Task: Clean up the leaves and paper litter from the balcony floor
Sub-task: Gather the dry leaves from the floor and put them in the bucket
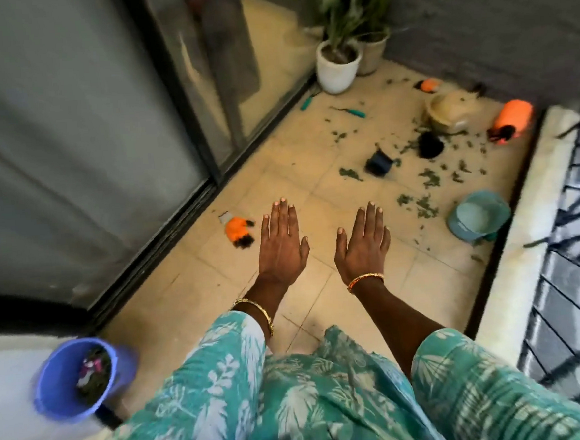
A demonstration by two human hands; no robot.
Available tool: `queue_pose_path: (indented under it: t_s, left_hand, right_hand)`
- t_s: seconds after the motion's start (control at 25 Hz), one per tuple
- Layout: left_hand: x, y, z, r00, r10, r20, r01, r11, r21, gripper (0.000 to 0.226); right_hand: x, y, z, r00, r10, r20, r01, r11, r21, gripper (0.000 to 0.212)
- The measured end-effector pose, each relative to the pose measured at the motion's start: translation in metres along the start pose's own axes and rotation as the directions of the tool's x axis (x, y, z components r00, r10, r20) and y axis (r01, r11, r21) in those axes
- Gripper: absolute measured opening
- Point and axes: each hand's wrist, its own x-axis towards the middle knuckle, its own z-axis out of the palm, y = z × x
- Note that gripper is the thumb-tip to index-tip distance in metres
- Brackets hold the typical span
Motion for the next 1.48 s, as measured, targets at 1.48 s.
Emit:
queue_pose_path:
  t_s: [1.48]
  left_hand:
    - [0.473, 0.225, 0.042, 0.673, 0.659, 0.337, -0.71, 0.703, 0.042, 0.064]
  right_hand:
    - [0.341, 0.221, 0.051, 0.632, 0.775, 0.009, -0.774, 0.632, 0.045, 0.059]
